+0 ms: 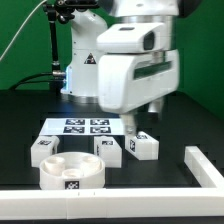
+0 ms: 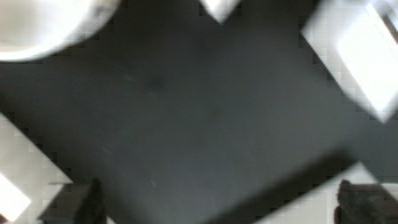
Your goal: Assemble stool
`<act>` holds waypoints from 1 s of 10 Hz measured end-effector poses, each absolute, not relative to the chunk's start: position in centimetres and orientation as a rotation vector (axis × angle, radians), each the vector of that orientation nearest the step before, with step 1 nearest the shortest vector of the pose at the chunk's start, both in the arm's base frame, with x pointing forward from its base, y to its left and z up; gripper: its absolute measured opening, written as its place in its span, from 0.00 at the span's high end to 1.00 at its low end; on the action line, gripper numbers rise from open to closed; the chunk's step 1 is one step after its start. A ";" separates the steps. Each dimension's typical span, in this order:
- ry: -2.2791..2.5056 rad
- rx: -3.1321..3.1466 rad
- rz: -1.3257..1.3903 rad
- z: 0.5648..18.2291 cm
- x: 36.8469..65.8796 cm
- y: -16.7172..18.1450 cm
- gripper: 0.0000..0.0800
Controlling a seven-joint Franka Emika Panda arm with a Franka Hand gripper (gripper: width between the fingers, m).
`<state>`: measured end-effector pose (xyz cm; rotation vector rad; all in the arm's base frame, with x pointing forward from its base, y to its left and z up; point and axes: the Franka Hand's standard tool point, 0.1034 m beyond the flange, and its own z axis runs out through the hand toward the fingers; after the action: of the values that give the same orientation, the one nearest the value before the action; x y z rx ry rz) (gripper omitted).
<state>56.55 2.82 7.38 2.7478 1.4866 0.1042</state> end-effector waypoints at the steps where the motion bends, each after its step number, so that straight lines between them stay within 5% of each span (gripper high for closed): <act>1: 1.546 2.697 0.122 7.3 56.7 1.7 0.19; 10: 2.040 2.216 0.138 5.6 56.0 -3.8 0.19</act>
Offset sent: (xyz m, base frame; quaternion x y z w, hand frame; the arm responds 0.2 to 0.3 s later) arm 0.0000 0.0000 0.0000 0.0000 0.0000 0.0000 1.0000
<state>56.03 -3.81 5.63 2.2157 2.0396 0.1376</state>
